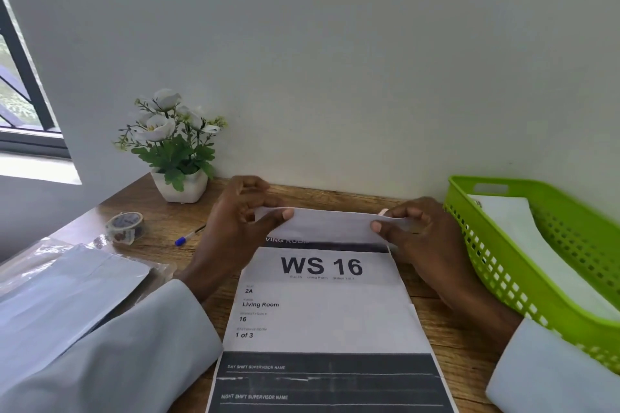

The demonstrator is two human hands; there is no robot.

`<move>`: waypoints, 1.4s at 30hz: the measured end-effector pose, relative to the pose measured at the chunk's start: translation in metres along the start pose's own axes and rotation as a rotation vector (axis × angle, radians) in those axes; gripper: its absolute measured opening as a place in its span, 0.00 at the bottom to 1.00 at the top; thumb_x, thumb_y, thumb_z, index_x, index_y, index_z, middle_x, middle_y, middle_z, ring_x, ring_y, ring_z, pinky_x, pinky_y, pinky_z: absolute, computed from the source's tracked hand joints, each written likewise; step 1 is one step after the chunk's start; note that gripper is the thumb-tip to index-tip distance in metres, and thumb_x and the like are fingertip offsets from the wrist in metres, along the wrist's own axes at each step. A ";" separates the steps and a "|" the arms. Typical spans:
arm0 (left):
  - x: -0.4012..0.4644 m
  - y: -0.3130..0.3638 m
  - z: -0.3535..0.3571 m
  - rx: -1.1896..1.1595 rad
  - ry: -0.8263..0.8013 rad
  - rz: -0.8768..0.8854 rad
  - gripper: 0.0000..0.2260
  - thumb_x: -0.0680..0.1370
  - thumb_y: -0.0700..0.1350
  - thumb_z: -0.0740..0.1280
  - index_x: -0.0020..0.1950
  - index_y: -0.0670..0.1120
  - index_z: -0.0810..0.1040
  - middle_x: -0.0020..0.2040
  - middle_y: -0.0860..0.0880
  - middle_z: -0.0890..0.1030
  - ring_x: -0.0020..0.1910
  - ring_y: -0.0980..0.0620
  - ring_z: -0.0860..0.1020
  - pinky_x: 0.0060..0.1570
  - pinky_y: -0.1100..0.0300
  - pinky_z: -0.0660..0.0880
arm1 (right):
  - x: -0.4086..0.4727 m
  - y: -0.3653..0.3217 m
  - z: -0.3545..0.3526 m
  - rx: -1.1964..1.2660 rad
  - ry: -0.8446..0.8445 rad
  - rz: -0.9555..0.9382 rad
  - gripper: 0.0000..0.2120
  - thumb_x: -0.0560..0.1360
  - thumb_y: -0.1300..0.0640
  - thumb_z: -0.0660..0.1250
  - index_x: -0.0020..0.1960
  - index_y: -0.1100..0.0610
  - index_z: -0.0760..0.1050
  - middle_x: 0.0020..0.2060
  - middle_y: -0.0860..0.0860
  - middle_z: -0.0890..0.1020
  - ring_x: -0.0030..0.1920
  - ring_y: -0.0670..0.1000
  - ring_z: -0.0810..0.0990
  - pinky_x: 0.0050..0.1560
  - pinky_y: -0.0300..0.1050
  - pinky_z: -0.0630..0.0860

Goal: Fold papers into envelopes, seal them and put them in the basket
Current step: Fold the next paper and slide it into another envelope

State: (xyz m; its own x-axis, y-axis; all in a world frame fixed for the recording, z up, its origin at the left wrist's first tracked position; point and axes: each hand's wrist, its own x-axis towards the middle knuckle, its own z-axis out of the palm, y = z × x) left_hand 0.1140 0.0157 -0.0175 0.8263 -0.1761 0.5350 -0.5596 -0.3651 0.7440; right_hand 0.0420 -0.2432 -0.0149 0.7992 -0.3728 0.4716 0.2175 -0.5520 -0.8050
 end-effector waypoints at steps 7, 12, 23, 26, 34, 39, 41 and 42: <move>-0.004 0.019 0.000 -0.316 -0.014 0.067 0.07 0.68 0.49 0.74 0.40 0.47 0.83 0.39 0.52 0.84 0.34 0.59 0.80 0.31 0.68 0.76 | -0.006 -0.024 -0.004 -0.267 -0.208 -0.226 0.08 0.68 0.44 0.73 0.39 0.49 0.81 0.36 0.43 0.85 0.39 0.44 0.82 0.42 0.51 0.79; -0.001 0.018 -0.001 -0.430 0.040 -0.072 0.06 0.65 0.50 0.77 0.39 0.51 0.84 0.37 0.53 0.85 0.33 0.58 0.80 0.31 0.66 0.76 | -0.003 -0.034 -0.004 -0.021 -0.340 -0.026 0.06 0.65 0.56 0.80 0.38 0.51 0.84 0.35 0.46 0.87 0.35 0.45 0.84 0.35 0.41 0.80; 0.001 -0.015 -0.006 -0.022 -0.092 -0.260 0.09 0.69 0.41 0.78 0.45 0.51 0.83 0.43 0.54 0.85 0.43 0.54 0.83 0.45 0.56 0.81 | -0.006 -0.002 -0.002 0.333 -0.215 0.490 0.18 0.64 0.71 0.78 0.51 0.62 0.81 0.40 0.57 0.87 0.36 0.52 0.86 0.30 0.39 0.79; 0.000 -0.012 -0.005 0.035 -0.098 -0.224 0.09 0.69 0.41 0.77 0.45 0.52 0.83 0.44 0.55 0.85 0.44 0.54 0.83 0.49 0.52 0.81 | -0.006 -0.004 -0.001 0.276 -0.188 0.429 0.17 0.65 0.70 0.78 0.51 0.61 0.81 0.38 0.53 0.87 0.34 0.49 0.86 0.29 0.38 0.78; -0.002 -0.005 -0.014 -0.400 -0.482 -0.482 0.14 0.65 0.40 0.77 0.49 0.43 0.84 0.47 0.42 0.85 0.47 0.49 0.83 0.44 0.64 0.79 | -0.004 -0.018 -0.019 -0.180 -0.615 0.372 0.12 0.69 0.61 0.77 0.50 0.54 0.79 0.36 0.56 0.81 0.35 0.50 0.79 0.34 0.42 0.73; -0.001 -0.005 -0.008 -0.120 -0.457 -0.362 0.07 0.70 0.41 0.77 0.46 0.48 0.84 0.45 0.49 0.86 0.47 0.54 0.83 0.43 0.74 0.75 | -0.004 -0.016 -0.015 -0.323 -0.540 0.220 0.09 0.71 0.59 0.75 0.49 0.51 0.78 0.36 0.53 0.81 0.38 0.50 0.78 0.39 0.45 0.72; 0.000 -0.006 -0.006 -0.048 -0.426 -0.305 0.05 0.70 0.42 0.76 0.45 0.49 0.84 0.44 0.51 0.86 0.46 0.57 0.83 0.41 0.77 0.73 | -0.003 -0.012 -0.012 -0.341 -0.491 0.183 0.09 0.71 0.59 0.75 0.49 0.51 0.79 0.36 0.50 0.80 0.38 0.49 0.78 0.37 0.43 0.71; 0.001 -0.007 -0.005 -0.019 -0.409 -0.281 0.05 0.71 0.42 0.76 0.44 0.49 0.84 0.44 0.52 0.86 0.45 0.58 0.82 0.40 0.78 0.72 | -0.002 -0.010 -0.010 -0.345 -0.469 0.164 0.08 0.71 0.59 0.75 0.48 0.51 0.79 0.37 0.49 0.80 0.38 0.48 0.77 0.36 0.41 0.70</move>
State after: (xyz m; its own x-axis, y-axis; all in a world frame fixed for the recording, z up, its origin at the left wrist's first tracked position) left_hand 0.1182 0.0224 -0.0200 0.9009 -0.4185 0.1145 -0.3092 -0.4339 0.8462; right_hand 0.0325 -0.2444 -0.0038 0.9857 -0.1484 0.0794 -0.0610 -0.7547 -0.6532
